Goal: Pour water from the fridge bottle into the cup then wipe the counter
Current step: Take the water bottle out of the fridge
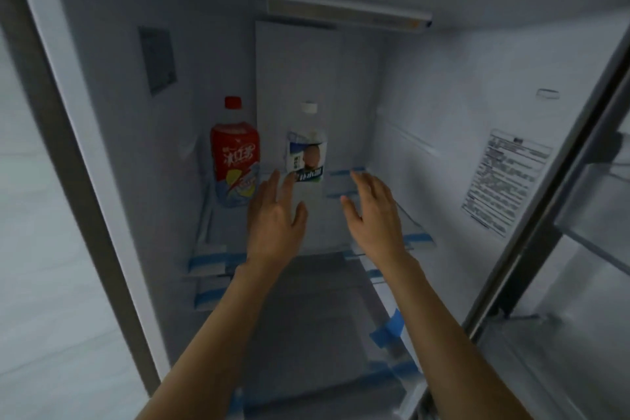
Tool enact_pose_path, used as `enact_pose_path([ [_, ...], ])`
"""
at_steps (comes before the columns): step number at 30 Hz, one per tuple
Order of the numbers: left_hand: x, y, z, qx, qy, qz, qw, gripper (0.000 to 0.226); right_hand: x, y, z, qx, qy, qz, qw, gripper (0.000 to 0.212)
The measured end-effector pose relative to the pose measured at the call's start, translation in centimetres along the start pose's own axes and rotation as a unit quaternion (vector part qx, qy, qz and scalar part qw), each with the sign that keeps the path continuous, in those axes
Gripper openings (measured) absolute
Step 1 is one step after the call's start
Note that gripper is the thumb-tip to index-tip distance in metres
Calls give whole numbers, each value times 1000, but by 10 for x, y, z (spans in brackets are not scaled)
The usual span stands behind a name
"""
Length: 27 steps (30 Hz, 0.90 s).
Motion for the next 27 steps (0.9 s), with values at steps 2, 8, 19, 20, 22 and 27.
enact_pose_path([
  [2, 4, -7, 20, 10, 34, -50, 998, 55, -3, -11, 19, 2, 6, 37, 999, 55],
  [8, 14, -37, 65, 58, 96, -179, 977, 60, -21, -61, 57, 79, -18, 170, 982, 69],
  [19, 24, -64, 89, 148, 65, -315, 935, 66, -14, -94, 78, 116, -25, 352, 928, 81],
  [20, 25, -65, 89, 147, 62, -316, 935, 66, -13, -94, 77, 113, -30, 358, 927, 80],
  [22, 27, -66, 88, 143, 57, -322, 934, 67, -13, -93, 75, 108, -33, 366, 924, 77],
  [27, 25, -58, 76, 147, 62, -352, 922, 67, -10, -85, 64, 89, -41, 373, 923, 75],
])
Point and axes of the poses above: each hand's wrist, its own z-axis towards the middle knuckle, its own y-axis out of the back of the hand, x = y × z, the point moved 7 cm from there along z, towards the middle knuckle, and after that the axes turned 10 degrees about y, right-handed, at the moved point
